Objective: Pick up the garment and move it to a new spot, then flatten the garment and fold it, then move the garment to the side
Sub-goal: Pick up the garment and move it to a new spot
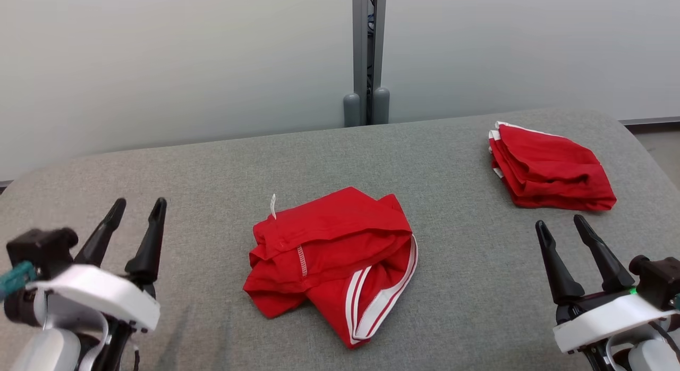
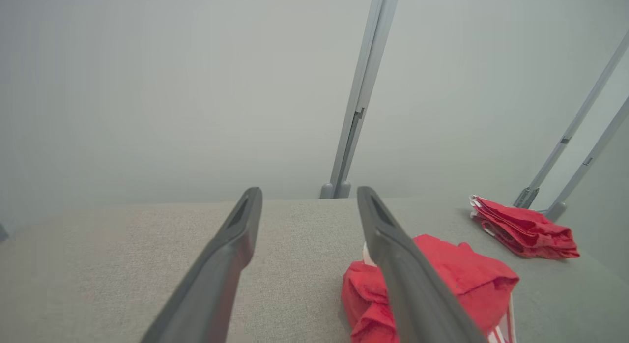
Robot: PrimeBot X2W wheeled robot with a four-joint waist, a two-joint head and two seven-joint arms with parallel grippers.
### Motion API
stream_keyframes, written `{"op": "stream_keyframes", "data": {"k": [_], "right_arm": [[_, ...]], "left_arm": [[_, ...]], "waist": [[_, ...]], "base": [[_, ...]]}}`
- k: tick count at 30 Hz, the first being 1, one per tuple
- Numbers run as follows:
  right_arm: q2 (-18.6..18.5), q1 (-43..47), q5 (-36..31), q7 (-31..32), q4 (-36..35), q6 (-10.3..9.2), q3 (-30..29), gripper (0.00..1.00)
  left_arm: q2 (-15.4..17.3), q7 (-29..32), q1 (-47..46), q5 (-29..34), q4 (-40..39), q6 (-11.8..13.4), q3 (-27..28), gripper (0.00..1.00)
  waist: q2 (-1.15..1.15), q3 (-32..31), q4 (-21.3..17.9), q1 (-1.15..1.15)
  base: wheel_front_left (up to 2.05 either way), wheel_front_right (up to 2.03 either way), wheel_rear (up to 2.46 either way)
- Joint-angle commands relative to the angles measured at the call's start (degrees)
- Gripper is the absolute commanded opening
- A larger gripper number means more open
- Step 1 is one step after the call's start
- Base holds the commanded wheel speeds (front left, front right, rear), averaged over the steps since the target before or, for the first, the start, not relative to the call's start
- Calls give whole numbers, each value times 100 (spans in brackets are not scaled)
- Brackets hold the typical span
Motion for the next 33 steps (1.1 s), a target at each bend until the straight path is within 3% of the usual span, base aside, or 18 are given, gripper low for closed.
{"op": "stream_keyframes", "data": {"k": [1, 5, 13, 22, 33], "right_arm": [[29, 91, -74, -23, -31, 1, -55, 100], [78, 166, -149, -24, -101, 1, -132, 100], [271, 353, -360, -24, -323, 2, -453, 100], [345, 536, -580, -23, -531, 1, -635, 100], [408, 643, -544, -23, -681, 2, -711, 100]], "left_arm": [[23, -270, 224, 190, -32, 100, 24, 100], [-76, -848, 596, 436, -52, 337, 105, 100], [-403, -1455, 1170, 643, 23, 578, 209, 100], [-812, -1581, 1606, 1051, -131, 554, 504, 100], [-1244, -1581, 1712, 1506, 68, 301, 804, 100]], "waist": [[0, -13, 31, 0], [0, -26, 39, 0], [0, -65, 18, 0], [0, -64, 46, 0], [0, -76, 147, 0]], "base": [[0, 0, 0], [0, 0, 0], [0, 0, 0], [0, 0, 0], [0, 0, 0]]}}
